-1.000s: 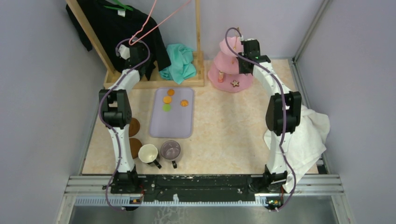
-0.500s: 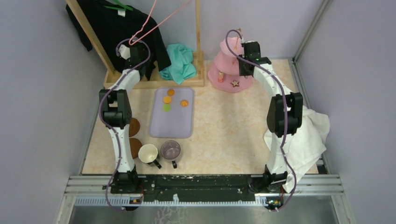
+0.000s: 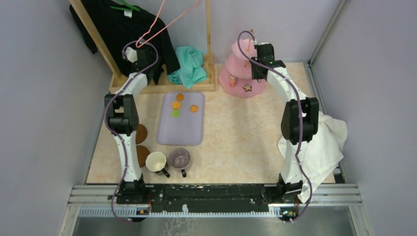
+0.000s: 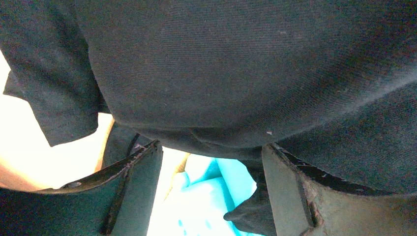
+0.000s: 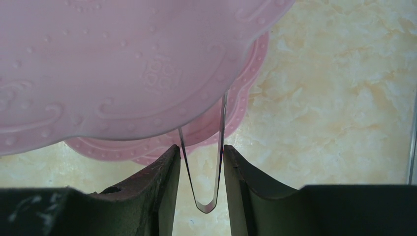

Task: Serve the afternoon tea
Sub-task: Place the desert on the desert table.

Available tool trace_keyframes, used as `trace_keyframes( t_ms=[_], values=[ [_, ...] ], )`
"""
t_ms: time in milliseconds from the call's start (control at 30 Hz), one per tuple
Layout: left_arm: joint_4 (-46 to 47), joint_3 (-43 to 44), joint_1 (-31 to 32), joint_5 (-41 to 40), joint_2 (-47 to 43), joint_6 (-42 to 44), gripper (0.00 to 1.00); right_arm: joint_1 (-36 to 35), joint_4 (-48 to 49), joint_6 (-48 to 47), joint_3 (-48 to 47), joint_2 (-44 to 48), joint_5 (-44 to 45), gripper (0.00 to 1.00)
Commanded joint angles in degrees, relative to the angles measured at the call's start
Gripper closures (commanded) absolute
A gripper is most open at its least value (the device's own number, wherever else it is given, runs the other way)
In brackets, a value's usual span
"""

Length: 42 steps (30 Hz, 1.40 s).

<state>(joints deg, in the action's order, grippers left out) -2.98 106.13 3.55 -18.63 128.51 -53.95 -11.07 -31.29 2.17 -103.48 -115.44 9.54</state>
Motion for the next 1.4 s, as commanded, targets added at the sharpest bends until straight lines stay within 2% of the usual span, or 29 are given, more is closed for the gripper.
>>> trace_keyframes(
  t_ms=[0,467,1367],
  values=[
    [0.8,0.0,0.4,-0.2,-1.1,0.9,0.21,0.4,2.5,0.5,-0.4,2.6,-0.3,0.63],
    [0.6,-0.2,0.4,-0.1,-1.0,0.7,0.21,0.4,2.9,0.6,0.8,3.2,-0.6,0.72],
    [0.5,-0.3,0.9,0.0,-1.2,0.7,0.21,0.3,3.5,1.2,5.4,8.9,-1.1,0.74]
  ],
)
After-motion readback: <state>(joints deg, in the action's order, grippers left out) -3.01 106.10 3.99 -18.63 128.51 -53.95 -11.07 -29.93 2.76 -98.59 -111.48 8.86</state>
